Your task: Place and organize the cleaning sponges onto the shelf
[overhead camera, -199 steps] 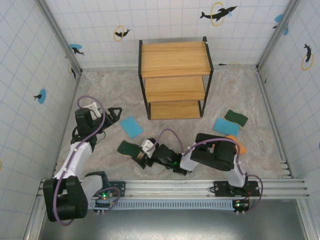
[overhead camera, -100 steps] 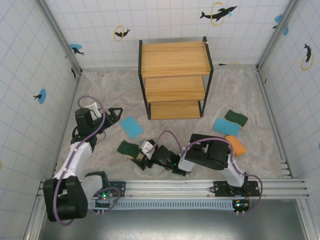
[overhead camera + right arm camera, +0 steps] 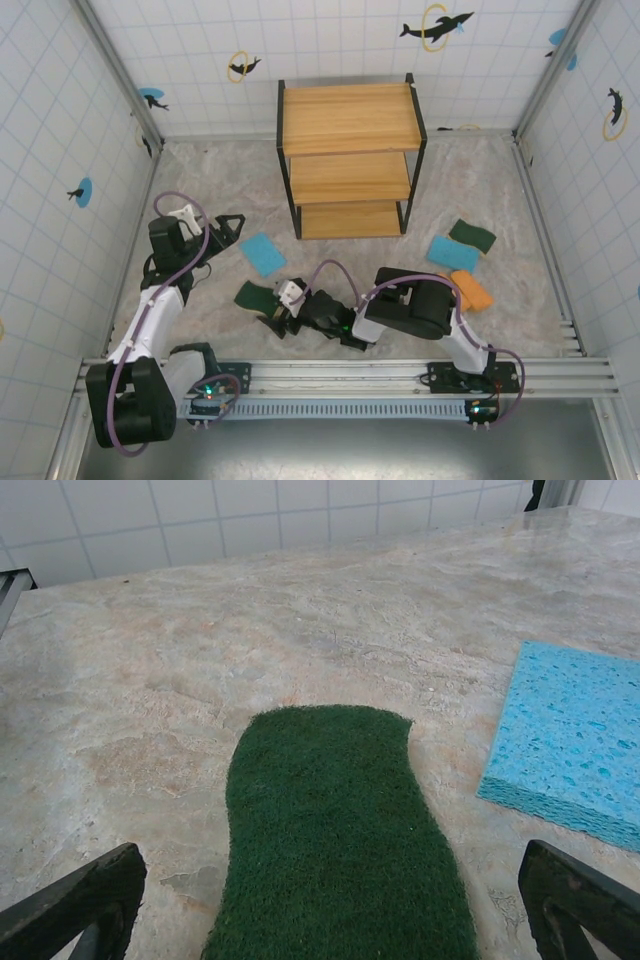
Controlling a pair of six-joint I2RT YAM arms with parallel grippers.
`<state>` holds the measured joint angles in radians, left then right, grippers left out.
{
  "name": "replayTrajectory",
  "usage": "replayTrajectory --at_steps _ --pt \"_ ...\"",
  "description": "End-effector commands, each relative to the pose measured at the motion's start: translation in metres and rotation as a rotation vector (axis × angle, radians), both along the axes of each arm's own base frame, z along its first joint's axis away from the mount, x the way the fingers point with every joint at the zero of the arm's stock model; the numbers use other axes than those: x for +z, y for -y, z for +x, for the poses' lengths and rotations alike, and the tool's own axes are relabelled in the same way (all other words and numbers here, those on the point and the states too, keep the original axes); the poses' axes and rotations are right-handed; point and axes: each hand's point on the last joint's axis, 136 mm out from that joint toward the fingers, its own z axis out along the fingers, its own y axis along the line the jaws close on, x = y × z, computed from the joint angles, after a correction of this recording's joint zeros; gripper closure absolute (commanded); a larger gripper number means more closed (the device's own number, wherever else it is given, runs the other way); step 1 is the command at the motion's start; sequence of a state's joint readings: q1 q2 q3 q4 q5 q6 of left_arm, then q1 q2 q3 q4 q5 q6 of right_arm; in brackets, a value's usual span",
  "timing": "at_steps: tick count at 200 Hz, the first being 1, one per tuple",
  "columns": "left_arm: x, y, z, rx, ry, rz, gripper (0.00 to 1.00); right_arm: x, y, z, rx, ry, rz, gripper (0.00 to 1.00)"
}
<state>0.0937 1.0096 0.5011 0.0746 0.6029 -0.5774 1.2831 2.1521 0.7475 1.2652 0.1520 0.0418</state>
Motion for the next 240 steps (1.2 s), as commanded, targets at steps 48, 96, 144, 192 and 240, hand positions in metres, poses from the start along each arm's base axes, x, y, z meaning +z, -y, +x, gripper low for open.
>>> replayTrajectory --at_steps 48,96,144,192,240 --pt "0.008 0.001 0.004 -0.016 0.013 -0.01 0.03 -0.007 -0.01 -0.001 0.026 -0.025 0.009 0.04" --pt "0.009 0.0 0.007 -0.011 0.019 -0.016 0.02 -0.015 -0.003 0.002 -0.002 -0.025 -0.009 0.04" --pt "0.016 0.0 0.007 -0.007 0.032 -0.018 0.03 -0.019 0.004 0.01 -0.039 -0.025 -0.017 0.04" --pt "0.017 -0.002 0.008 0.003 0.032 -0.016 0.02 -0.024 0.016 0.015 -0.058 -0.029 -0.033 0.04" --pt "0.019 -0.002 0.009 0.01 0.027 -0.013 0.03 -0.034 0.006 0.005 0.014 -0.031 -0.074 0.04"
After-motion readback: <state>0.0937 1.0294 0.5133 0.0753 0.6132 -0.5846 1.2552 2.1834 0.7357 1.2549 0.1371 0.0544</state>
